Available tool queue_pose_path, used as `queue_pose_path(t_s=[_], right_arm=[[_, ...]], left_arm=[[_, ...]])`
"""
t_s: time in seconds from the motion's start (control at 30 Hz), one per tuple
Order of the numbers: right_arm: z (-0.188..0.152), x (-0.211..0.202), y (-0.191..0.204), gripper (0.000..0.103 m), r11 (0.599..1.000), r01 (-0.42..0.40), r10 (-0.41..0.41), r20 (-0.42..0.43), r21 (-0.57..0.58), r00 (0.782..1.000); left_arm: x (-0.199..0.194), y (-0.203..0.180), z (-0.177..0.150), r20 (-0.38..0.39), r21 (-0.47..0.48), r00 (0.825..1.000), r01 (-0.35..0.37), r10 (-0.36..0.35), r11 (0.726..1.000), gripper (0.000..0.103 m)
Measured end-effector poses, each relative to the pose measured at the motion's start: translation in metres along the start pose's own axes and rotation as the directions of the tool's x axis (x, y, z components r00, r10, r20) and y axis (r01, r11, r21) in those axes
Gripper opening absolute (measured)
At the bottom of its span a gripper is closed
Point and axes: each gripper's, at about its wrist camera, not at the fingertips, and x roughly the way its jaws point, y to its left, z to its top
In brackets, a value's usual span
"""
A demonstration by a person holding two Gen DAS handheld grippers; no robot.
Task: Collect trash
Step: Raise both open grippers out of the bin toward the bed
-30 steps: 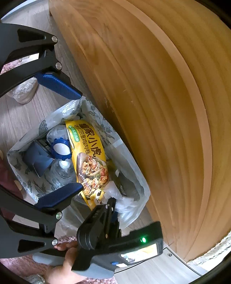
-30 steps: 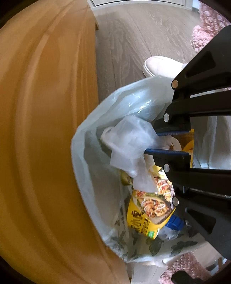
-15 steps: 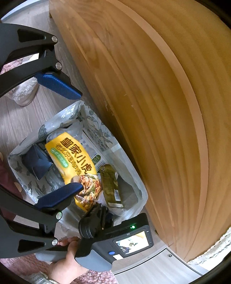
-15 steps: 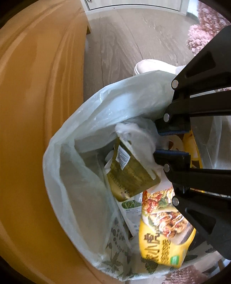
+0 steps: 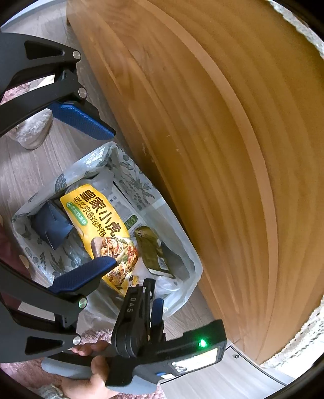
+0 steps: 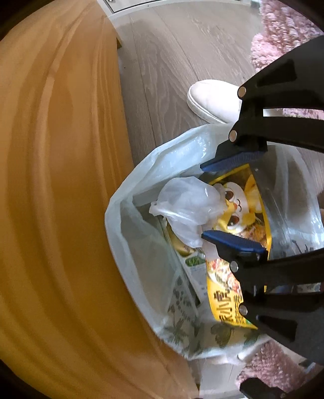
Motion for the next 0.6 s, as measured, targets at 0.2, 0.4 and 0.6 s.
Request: queue_pose_path(t_s=[0.2,0.4,0.6], right_arm=[[-0.004,-0.027,0.011,0.074,0.999,-0.043,0.043,0.052,-0.014,0.998],[-0.002,-0.039,0.000,0.082,0.999,-0.036,0.037,0.113,-0.016,0.993],[-0.006,-0.049,0.001,0.092,0.999,-0.031,0.032,0.146,-0.015,0.989]], left_arm=[[-0.009,0.000,0.001,0.018,0.001,1.000,0.014,-0.014,1.000,0.091],[-0.018,0.004,0.002,0.043,-0.002,0.999,0.007,-0.007,1.000,0.091],[-0.032,0.008,0.000,0.079,-0.016,0.997,-0.008,0.009,1.000,0.091]])
